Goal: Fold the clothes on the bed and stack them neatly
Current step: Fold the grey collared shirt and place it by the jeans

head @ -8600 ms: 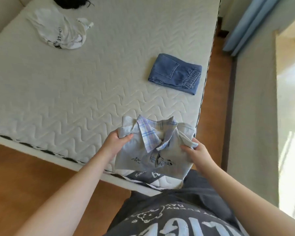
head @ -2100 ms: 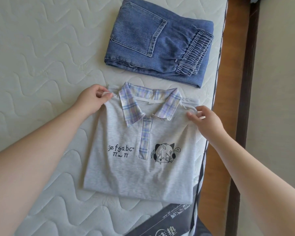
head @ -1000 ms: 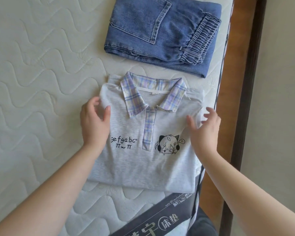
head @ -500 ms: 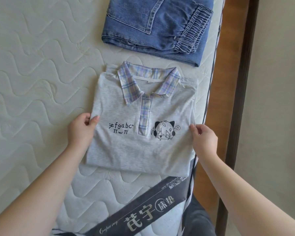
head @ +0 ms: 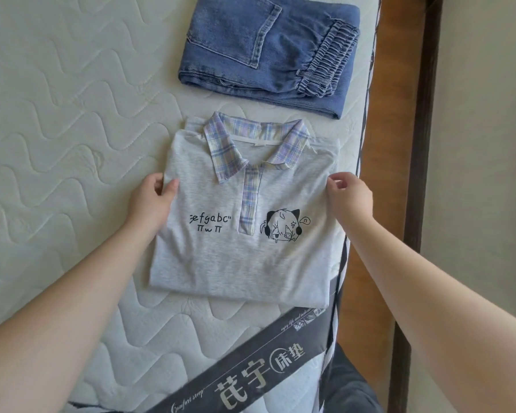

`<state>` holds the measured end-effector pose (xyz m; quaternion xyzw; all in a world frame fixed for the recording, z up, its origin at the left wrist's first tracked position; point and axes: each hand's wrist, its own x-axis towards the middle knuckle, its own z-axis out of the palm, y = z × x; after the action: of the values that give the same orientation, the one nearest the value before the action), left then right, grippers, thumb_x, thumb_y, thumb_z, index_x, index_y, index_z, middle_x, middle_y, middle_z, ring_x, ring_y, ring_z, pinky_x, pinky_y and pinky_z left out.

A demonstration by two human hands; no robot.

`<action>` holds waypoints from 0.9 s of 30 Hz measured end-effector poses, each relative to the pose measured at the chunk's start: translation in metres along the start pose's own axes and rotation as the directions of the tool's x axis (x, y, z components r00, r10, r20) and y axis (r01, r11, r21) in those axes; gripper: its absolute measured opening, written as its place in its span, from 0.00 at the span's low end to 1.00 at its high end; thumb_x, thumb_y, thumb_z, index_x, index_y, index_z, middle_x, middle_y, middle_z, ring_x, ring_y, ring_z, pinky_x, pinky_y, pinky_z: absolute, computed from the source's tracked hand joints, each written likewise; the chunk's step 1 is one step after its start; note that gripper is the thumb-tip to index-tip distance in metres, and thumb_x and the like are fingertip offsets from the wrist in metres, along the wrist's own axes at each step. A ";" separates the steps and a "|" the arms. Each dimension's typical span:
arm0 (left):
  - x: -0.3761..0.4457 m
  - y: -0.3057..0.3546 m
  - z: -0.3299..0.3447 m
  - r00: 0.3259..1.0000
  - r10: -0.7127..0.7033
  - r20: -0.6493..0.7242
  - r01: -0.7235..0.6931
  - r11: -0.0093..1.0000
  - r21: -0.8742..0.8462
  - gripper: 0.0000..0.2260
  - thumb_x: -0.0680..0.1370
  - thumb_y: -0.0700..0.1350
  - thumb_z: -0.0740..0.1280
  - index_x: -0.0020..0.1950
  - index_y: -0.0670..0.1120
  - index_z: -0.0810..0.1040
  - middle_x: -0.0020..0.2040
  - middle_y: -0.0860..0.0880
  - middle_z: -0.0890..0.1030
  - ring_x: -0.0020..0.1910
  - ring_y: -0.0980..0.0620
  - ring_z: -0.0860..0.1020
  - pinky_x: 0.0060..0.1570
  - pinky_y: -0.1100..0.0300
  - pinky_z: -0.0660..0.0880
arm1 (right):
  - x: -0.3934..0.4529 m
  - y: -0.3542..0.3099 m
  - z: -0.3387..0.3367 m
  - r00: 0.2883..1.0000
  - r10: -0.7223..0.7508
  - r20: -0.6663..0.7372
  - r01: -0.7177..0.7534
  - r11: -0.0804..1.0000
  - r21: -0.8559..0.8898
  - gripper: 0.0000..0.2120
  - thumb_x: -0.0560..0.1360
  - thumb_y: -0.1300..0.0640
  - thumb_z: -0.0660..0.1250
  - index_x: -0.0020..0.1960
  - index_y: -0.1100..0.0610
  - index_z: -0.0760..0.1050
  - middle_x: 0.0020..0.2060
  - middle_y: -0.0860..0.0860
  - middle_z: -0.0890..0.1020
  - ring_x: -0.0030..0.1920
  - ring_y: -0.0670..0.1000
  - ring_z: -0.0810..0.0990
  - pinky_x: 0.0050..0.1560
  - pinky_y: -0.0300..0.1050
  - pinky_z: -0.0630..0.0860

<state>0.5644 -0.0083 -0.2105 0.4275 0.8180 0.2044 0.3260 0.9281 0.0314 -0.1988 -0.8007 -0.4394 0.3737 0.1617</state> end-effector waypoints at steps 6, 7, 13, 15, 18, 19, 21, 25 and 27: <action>0.054 0.040 0.012 0.999 0.040 -0.012 -0.039 0.999 0.012 0.16 0.80 0.55 0.65 0.58 0.44 0.77 0.49 0.47 0.81 0.46 0.46 0.78 0.43 0.56 0.69 | 0.016 -0.012 0.005 0.997 0.024 0.076 -0.010 0.984 -0.175 0.12 0.78 0.47 0.63 0.46 0.53 0.81 0.36 0.47 0.81 0.41 0.52 0.79 0.32 0.42 0.68; 0.060 0.044 0.013 0.999 0.036 -0.023 -0.036 0.999 0.015 0.16 0.80 0.55 0.64 0.57 0.43 0.77 0.47 0.47 0.80 0.45 0.46 0.77 0.43 0.57 0.67 | 0.016 -0.012 0.006 0.998 0.015 0.060 -0.005 0.985 -0.173 0.12 0.79 0.48 0.63 0.44 0.52 0.80 0.34 0.46 0.79 0.39 0.50 0.78 0.31 0.40 0.67; 0.076 0.048 0.018 0.996 0.016 -0.085 -0.009 0.997 0.080 0.10 0.81 0.50 0.64 0.48 0.44 0.76 0.40 0.47 0.75 0.39 0.46 0.72 0.39 0.57 0.63 | 0.007 0.003 0.002 0.984 0.139 -0.114 -0.129 0.988 0.089 0.06 0.79 0.49 0.62 0.46 0.49 0.75 0.38 0.41 0.77 0.40 0.45 0.77 0.38 0.43 0.70; 0.077 0.045 0.019 0.995 0.025 -0.094 -0.020 0.998 0.053 0.09 0.80 0.51 0.65 0.50 0.45 0.77 0.41 0.49 0.77 0.40 0.47 0.74 0.41 0.58 0.65 | 0.006 0.007 0.001 0.988 0.120 -0.096 -0.109 0.987 0.114 0.05 0.79 0.49 0.63 0.48 0.49 0.75 0.41 0.41 0.78 0.41 0.44 0.77 0.36 0.40 0.69; 0.081 0.043 0.019 0.993 0.024 -0.116 -0.033 0.997 -0.073 0.13 0.80 0.52 0.67 0.58 0.45 0.79 0.47 0.51 0.79 0.45 0.52 0.76 0.45 0.62 0.69 | 0.012 0.001 -0.003 0.996 0.027 -0.089 -0.011 0.984 0.175 0.07 0.80 0.47 0.63 0.56 0.46 0.74 0.44 0.39 0.78 0.40 0.39 0.76 0.35 0.34 0.68; 0.084 0.043 0.019 0.993 0.027 -0.111 -0.039 0.994 -0.104 0.13 0.80 0.52 0.67 0.58 0.45 0.79 0.47 0.51 0.79 0.45 0.53 0.76 0.44 0.64 0.69 | 0.016 -0.004 -0.005 0.997 -0.005 -0.077 0.019 0.981 0.192 0.09 0.79 0.45 0.63 0.57 0.45 0.73 0.44 0.38 0.78 0.39 0.39 0.77 0.36 0.34 0.69; 0.091 0.042 0.020 0.997 0.025 -0.079 -0.037 0.988 -0.151 0.11 0.80 0.51 0.67 0.56 0.45 0.81 0.45 0.52 0.80 0.44 0.54 0.76 0.41 0.68 0.69 | 0.026 -0.014 -0.007 0.998 -0.059 -0.037 0.064 0.987 0.145 0.07 0.78 0.44 0.66 0.54 0.44 0.75 0.43 0.39 0.79 0.40 0.41 0.77 0.38 0.34 0.69; 0.100 0.040 0.020 0.999 0.020 -0.048 -0.029 0.980 -0.197 0.09 0.79 0.47 0.69 0.52 0.42 0.81 0.38 0.53 0.78 0.40 0.54 0.74 0.41 0.64 0.70 | 0.042 -0.020 -0.007 0.996 -0.046 -0.077 0.053 0.995 0.089 0.04 0.76 0.48 0.69 0.45 0.47 0.79 0.39 0.40 0.80 0.41 0.40 0.77 0.36 0.33 0.67; 0.100 0.041 0.020 0.998 0.030 -0.050 -0.037 0.987 -0.159 0.09 0.79 0.47 0.70 0.52 0.41 0.81 0.39 0.51 0.78 0.39 0.55 0.74 0.41 0.63 0.70 | 0.041 -0.018 -0.006 0.991 -0.046 -0.128 0.057 0.994 0.088 0.04 0.76 0.48 0.69 0.45 0.48 0.78 0.40 0.41 0.80 0.41 0.42 0.77 0.37 0.32 0.66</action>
<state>0.5592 0.0985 -0.2356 0.4086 0.7993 0.2850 0.3361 0.9359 0.0760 -0.2028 -0.8028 -0.4312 0.3381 0.2352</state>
